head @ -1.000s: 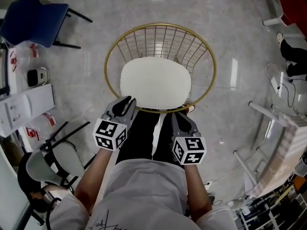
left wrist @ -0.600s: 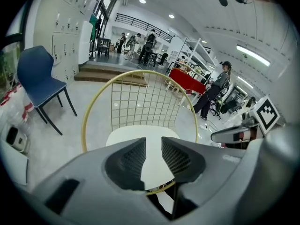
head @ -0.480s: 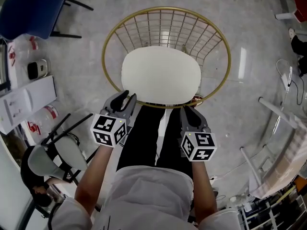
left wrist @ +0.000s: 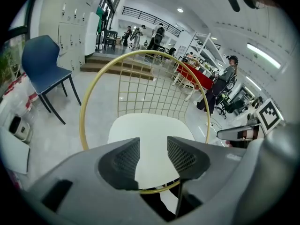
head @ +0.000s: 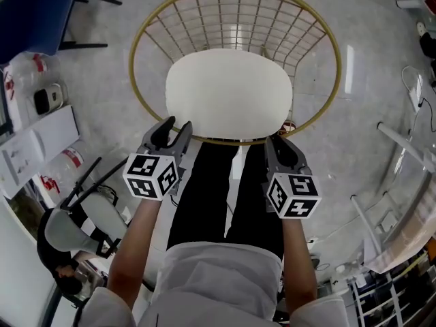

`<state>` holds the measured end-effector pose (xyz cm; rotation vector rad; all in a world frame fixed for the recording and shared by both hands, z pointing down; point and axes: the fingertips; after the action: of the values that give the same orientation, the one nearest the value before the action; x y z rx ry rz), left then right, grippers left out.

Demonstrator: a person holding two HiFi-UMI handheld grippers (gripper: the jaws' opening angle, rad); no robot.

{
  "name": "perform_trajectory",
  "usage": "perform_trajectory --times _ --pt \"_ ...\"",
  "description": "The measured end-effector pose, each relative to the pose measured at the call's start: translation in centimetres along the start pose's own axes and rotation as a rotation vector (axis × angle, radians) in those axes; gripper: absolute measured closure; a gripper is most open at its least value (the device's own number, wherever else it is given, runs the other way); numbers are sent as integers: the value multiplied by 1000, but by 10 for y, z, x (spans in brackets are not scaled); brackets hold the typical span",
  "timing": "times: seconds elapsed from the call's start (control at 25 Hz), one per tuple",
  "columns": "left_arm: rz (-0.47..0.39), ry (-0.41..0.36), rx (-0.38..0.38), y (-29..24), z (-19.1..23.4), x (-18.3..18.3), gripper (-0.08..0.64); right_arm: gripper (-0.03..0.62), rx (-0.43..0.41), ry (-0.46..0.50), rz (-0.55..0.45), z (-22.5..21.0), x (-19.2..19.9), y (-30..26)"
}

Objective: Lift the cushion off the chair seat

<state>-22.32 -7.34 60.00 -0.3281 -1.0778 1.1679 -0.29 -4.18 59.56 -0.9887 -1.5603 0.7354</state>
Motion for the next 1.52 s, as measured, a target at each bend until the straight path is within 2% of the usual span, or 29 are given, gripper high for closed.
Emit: perform_trajectory --times 0.48,0.76,1.04,1.52 --pt "49 23 -73 -31 46 19 313 489 23 -5 56 -18 29 -51" --pt "69 47 -150 -48 72 32 236 472 46 -38 76 -30 39 -77" --pt "106 115 -174 -67 95 46 215 431 90 -63 108 -46 45 -104" --pt "136 199 -304 -80 122 50 181 380 150 -85 160 -56 53 -124"
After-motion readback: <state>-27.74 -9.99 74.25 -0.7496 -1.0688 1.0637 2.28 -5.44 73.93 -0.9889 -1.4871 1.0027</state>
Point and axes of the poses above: the fingertips, and each gripper's own axes: y backward along the fingers, z to its left, x out of its underside, and after that the axes turned 10 degrees about x, right-handed
